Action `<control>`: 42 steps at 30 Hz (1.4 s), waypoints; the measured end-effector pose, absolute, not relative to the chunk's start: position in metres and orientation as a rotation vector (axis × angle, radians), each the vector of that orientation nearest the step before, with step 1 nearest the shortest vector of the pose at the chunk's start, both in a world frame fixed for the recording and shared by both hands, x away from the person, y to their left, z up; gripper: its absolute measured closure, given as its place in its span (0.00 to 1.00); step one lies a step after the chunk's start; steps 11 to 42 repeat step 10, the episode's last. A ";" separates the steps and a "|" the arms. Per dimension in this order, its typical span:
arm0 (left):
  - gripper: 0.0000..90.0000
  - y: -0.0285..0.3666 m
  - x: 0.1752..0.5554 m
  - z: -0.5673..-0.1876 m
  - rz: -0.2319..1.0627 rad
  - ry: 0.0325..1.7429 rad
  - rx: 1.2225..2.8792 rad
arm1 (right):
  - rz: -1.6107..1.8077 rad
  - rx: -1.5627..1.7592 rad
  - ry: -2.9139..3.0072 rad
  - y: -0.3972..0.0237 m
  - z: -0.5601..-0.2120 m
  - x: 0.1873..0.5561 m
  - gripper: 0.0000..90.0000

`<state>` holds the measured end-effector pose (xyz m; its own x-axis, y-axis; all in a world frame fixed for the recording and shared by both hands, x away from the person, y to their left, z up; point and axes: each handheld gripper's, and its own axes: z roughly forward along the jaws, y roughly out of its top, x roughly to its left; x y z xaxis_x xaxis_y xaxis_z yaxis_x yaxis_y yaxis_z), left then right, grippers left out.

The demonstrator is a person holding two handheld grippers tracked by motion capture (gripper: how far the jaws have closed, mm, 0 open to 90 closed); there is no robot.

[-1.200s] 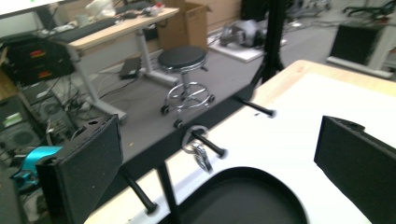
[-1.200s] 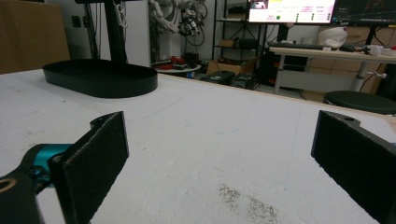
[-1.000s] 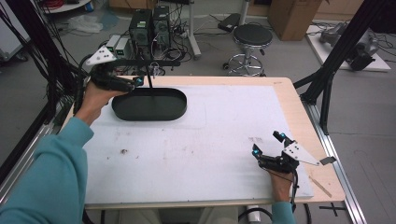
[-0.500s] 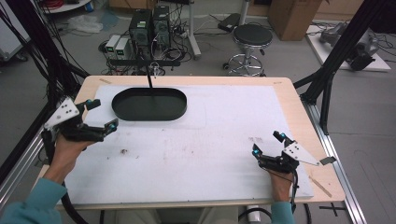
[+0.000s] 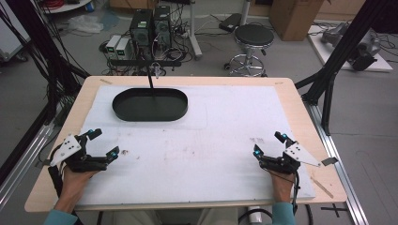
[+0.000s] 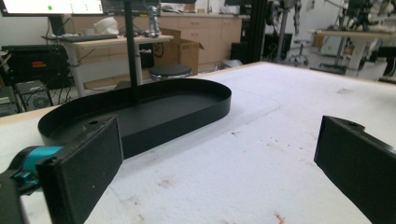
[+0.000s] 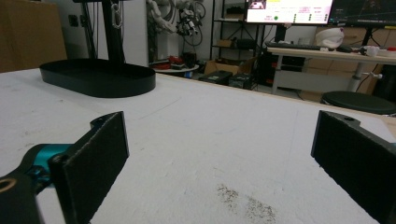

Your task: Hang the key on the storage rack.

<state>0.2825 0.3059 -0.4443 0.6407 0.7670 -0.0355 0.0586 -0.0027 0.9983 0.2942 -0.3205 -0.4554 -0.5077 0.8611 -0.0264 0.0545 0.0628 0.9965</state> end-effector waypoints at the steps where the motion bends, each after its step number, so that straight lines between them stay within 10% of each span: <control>1: 0.02 0.306 0.281 -0.447 0.643 0.720 1.483 | 1.519 0.929 1.668 -0.320 -0.455 0.294 0.04; 42: 0.02 0.307 0.272 -0.458 0.693 0.679 1.428 | 1.514 0.923 1.671 -0.320 -0.455 0.295 0.04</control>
